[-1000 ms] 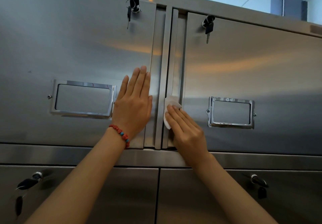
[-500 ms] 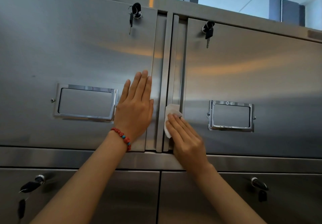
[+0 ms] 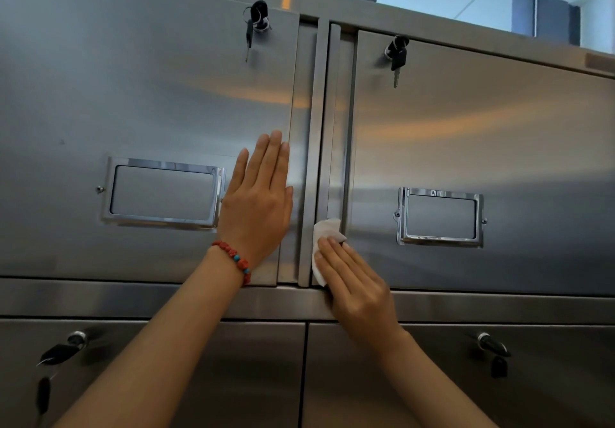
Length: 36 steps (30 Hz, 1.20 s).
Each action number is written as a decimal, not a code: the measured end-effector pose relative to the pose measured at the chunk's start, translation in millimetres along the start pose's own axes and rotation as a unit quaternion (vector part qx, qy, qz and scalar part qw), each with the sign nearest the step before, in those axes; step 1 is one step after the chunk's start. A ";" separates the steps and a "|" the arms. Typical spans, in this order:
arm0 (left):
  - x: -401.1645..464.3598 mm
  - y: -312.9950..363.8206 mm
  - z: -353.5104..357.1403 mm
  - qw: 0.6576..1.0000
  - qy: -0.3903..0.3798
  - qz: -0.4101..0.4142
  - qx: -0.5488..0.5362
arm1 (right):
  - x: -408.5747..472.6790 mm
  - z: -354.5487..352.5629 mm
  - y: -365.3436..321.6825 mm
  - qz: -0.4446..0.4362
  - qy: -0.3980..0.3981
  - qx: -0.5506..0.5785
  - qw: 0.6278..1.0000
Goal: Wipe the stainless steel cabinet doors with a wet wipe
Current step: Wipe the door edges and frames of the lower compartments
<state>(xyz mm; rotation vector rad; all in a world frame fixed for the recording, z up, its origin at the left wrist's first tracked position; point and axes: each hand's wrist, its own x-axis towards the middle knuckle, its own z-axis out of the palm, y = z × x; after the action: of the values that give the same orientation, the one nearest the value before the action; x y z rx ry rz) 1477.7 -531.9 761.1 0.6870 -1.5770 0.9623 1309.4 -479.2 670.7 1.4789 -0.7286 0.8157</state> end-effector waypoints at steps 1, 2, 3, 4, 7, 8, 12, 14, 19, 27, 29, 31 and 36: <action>0.0 0.1 0.1 1.000 -0.001 -0.001 0.001 | -0.2 -1.6 1.0 -0.006 -0.004 -0.001 1.000; 0.0 0.3 0.2 1.000 0.000 -0.001 0.002 | 1.1 -2.5 2.0 -0.008 -0.005 -0.002 1.000; -0.1 0.6 0.6 1.000 0.001 -0.001 0.003 | 3.1 -2.8 3.0 -0.006 -0.003 -0.002 1.000; -0.3 0.8 1.0 1.000 0.003 0.000 0.002 | 5.3 -2.3 3.3 -0.001 0.001 -0.001 1.000; 0.0 0.4 1.4 1.000 0.010 0.001 -0.003 | 6.8 -0.1 1.2 0.019 0.013 0.001 1.000; 0.1 0.2 1.4 1.000 0.011 0.002 -0.005 | 4.6 0.2 -0.4 0.020 0.013 0.001 1.000; 0.1 0.0 0.9 1.000 0.010 0.001 -0.006 | -10.0 -1.5 -5.0 -0.004 0.004 0.003 1.000; 0.1 -0.2 1.0 1.000 0.008 0.000 -0.004 | -14.3 -1.9 -7.3 -0.008 0.001 0.000 1.000; -0.1 0.0 1.1 1.000 0.005 -0.001 -0.005 | -15.0 -3.0 -8.2 -0.014 0.003 -0.004 1.000; 0.0 0.7 -0.8 1.000 -0.008 -0.005 -0.009 | 17.7 0.1 4.9 0.018 0.022 -0.006 1.000; 0.4 0.7 -1.4 1.000 -0.006 -0.005 -0.008 | 27.8 0.7 11.0 0.021 0.029 -0.007 0.999; 0.5 1.0 -1.6 1.000 -0.002 -0.004 -0.006 | 37.4 0.7 16.5 0.025 0.027 -0.005 0.999; 0.5 1.5 -1.2 1.000 -0.002 -0.002 -0.005 | 61.4 1.3 29.2 0.034 0.043 -0.008 0.998</action>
<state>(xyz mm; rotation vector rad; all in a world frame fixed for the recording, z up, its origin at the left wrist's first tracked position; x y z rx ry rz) 1477.0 -530.1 761.3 0.6860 -1.5828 0.9493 1319.2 -481.0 738.1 1.4036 -0.7220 0.9174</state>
